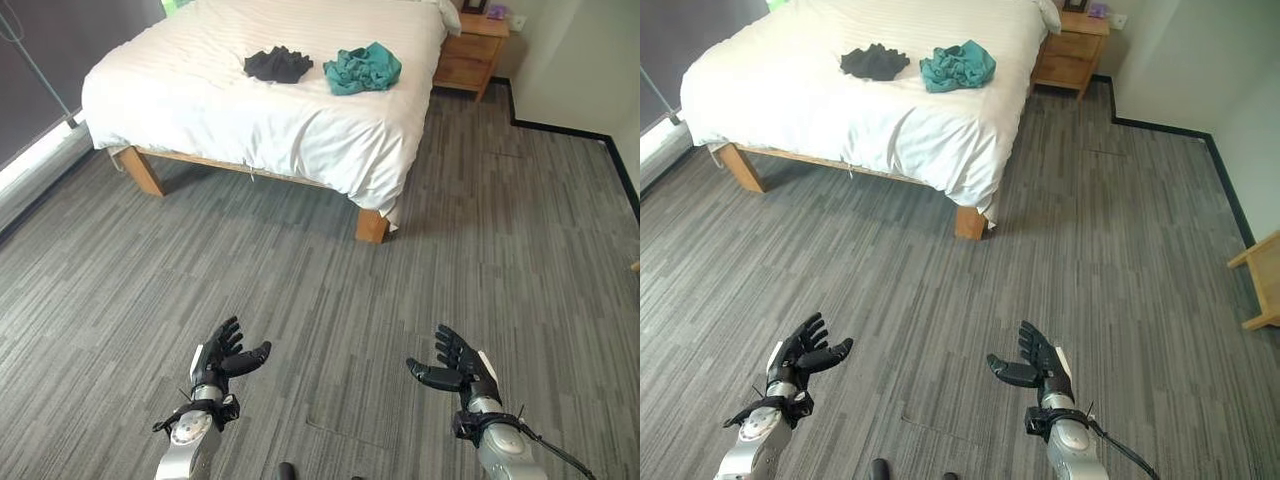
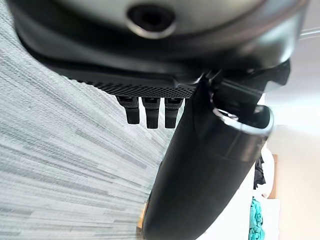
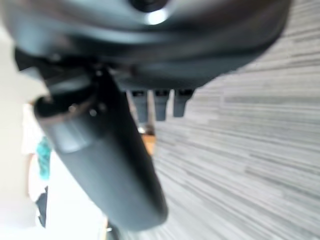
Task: Pick up bed clothes into laundry basket.
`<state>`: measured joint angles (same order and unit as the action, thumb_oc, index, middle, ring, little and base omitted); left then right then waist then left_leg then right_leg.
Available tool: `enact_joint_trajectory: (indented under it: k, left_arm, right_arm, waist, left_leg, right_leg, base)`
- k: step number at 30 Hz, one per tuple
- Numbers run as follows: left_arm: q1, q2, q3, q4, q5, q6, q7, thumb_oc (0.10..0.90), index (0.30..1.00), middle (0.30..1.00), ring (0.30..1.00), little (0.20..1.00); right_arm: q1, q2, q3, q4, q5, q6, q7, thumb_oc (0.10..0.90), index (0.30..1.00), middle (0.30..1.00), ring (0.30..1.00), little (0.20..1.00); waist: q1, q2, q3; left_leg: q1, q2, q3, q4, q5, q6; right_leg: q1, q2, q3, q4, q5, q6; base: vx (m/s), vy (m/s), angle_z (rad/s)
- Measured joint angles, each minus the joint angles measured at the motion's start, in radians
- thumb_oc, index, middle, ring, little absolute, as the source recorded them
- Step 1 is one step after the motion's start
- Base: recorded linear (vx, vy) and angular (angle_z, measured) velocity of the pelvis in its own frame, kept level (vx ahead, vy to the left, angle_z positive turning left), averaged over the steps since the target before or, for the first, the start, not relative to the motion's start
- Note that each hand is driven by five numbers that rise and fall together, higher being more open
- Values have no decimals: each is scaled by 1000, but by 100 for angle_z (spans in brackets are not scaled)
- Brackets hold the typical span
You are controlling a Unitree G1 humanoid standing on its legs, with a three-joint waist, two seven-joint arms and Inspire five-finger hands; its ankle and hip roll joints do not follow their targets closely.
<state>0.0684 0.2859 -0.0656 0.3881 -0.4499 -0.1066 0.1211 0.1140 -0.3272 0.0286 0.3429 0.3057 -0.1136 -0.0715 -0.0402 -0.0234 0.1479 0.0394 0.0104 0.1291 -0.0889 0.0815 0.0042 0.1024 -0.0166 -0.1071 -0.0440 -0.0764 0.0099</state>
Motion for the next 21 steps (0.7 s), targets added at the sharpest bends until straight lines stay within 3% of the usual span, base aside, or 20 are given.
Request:
enact_joint_trajectory:
  k: [5,10,11,12,13,14,15,16,17,19,21]
  left_arm:
    - [-10,31,6,-58,22,-3,-1,800,900,900,900,900]
    - [-4,34,7,-65,29,-2,-3,800,900,900,900,900]
    - [-9,28,7,-64,30,-1,-4,800,900,900,900,900]
    - [-10,25,2,-66,30,0,-9,800,900,900,900,900]
    - [-13,26,-5,-63,29,1,-13,800,900,900,900,900]
    - [-14,23,-9,-61,29,3,-20,800,900,900,900,900]
    - [-11,23,-13,-59,29,3,-26,800,900,900,900,900]
    - [-10,23,-13,-58,29,3,-28,800,900,900,900,900]
    - [-18,25,-12,-68,44,4,-28,800,900,900,900,900]
    - [-39,26,-8,-72,50,4,-27,800,900,900,900,900]
    - [-75,25,-11,-69,49,3,-29,800,900,900,900,900]
  right_arm:
    - [0,0,-9,-27,3,-6,3,800,900,900,900,900]
    - [-17,-4,-11,-45,3,-6,6,800,900,900,900,900]
    - [-26,-15,-12,-47,1,-5,16,800,900,900,900,900]
    - [-40,-24,-13,-57,0,-6,26,800,900,900,900,900]
    - [-43,-24,-12,-65,-1,-5,28,800,900,900,900,900]
    - [-31,-25,-10,-70,-1,-4,30,800,900,900,900,900]
    - [-26,-27,-5,-73,-9,-1,41,800,900,900,900,900]
    - [-23,-27,-2,-80,-11,-2,46,800,900,900,900,900]
    - [-25,-25,-4,-86,-13,-2,49,800,900,900,900,900]
    - [-17,-24,-2,-90,-12,-2,57,800,900,900,900,900]
    - [14,-22,4,-90,-12,4,59,800,900,900,900,900]
  waist:
    - [1,3,1]
    - [6,42,19]
    - [7,69,37]
    - [-3,92,58]
    - [-10,95,68]
    - [-16,90,72]
    - [-23,77,81]
    - [-32,75,83]
    - [-34,72,94]
    - [-47,77,110]
    - [-83,67,115]
  left_leg:
    - [-33,-3,-1,0,0,0]
    - [-49,-4,28,0,-11,12]
    - [-49,2,39,1,-21,23]
    - [-46,23,48,1,-22,26]
    - [-36,22,55,1,-20,27]
    - [-22,15,50,1,-31,35]
    - [0,-1,63,0,-48,52]
    - [8,-8,61,0,-51,55]
    - [5,-7,67,12,-75,43]
    - [4,2,53,22,-80,38]
    - [25,12,20,14,-92,19]
  right_leg:
    - [-32,-3,2,-6,14,11]
    - [-74,-7,32,23,23,22]
    - [-151,2,42,162,-3,54]
    - [-249,3,49,350,-34,108]
    - [-336,-17,43,540,-56,158]
    - [-371,-37,38,606,-78,173]
    - [-411,-87,23,690,-87,186]
    - [-436,-114,35,690,-82,189]
    - [-469,-155,5,616,-94,184]
    - [-491,-174,10,468,-80,188]
    - [-495,-198,19,251,15,195]
  base:
    - [47,46,0]
    - [20,127,-22]
    - [7,61,-47]
    - [188,64,-43]
    - [163,28,-15]
    - [337,28,-6]
    - [366,-40,3]
    - [661,-122,-19]
    - [680,-192,-16]
    - [423,-139,7]
    - [470,-192,47]
